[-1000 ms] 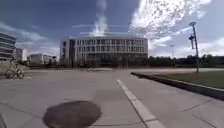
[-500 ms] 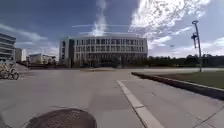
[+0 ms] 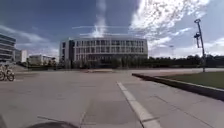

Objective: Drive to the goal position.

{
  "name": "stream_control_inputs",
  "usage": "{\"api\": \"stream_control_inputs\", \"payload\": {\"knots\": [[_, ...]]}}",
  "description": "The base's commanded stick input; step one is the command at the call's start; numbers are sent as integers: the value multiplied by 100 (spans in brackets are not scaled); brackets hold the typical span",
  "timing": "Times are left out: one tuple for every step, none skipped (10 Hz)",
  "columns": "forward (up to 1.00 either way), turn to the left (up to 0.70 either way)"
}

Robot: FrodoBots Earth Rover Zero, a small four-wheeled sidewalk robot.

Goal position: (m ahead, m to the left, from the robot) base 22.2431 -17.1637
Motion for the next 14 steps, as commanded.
{"api": "stream_control_inputs", "payload": {"knots": [[70, -1], [70, -1], [70, -1], [70, -1], [70, -1], [70, -1], [70, -1], [70, -1], [70, -1], [70, -1], [70, -1], [70, -1], [70, -1], [70, -1]]}}
